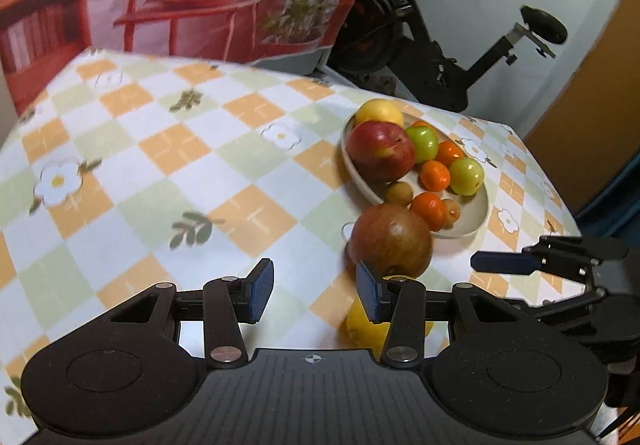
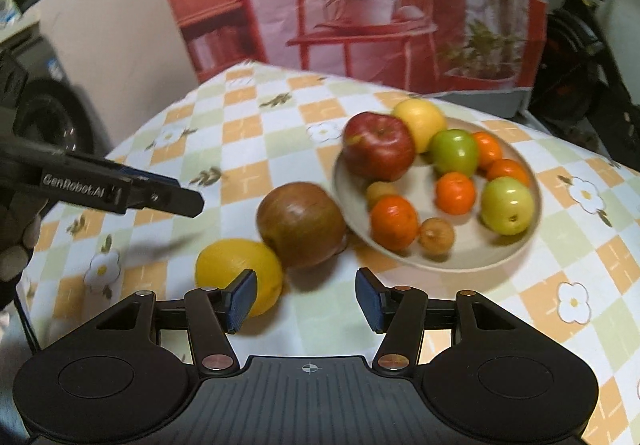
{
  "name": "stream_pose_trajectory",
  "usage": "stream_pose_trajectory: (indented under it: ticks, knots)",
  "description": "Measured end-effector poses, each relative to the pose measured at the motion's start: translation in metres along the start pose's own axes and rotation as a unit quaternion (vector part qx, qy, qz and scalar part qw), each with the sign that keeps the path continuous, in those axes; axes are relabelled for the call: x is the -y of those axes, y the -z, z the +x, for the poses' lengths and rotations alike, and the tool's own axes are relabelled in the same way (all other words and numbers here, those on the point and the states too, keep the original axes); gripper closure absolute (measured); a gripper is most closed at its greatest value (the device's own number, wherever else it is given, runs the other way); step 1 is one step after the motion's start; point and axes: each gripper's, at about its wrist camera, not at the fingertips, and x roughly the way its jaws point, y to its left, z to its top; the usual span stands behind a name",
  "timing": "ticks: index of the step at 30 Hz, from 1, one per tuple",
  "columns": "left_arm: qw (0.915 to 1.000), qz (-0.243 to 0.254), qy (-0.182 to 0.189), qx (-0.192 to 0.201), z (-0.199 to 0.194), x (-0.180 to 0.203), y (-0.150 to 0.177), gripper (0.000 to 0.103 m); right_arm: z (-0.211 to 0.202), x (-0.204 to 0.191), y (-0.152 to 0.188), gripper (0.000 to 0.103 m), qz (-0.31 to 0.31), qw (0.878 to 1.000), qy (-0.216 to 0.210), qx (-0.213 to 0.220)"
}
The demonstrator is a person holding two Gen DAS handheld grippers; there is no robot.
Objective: Organize fruits
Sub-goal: 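Withdraw both tools from the plate, then move the right gripper to the large lemon and close on it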
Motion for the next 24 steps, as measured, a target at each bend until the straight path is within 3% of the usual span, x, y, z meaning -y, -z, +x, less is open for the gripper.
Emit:
stream_pose_trajectory:
  ticks: [9,16,24]
  knots:
    - [0.9982,-0.040,0.042,-0.014,0.014,-0.009,0.005,0.059,0.012,-0.016,0.006,0.051,-0.042,0.998,-0.028,-0.024]
    - [0.9922,-0.089,0.081,-0.033,0.028,-0.016,0.009,0.061,0.020,-0.023,0.006,0.050,-0.059,0.996,-0.055,-0.031]
    - [0.9890,-0.096,0.104,-0.043,0.033,-0.014,0.008,0.061,0.030,-0.027,0.007,0.052,-0.059,0.995,-0.075,-0.039]
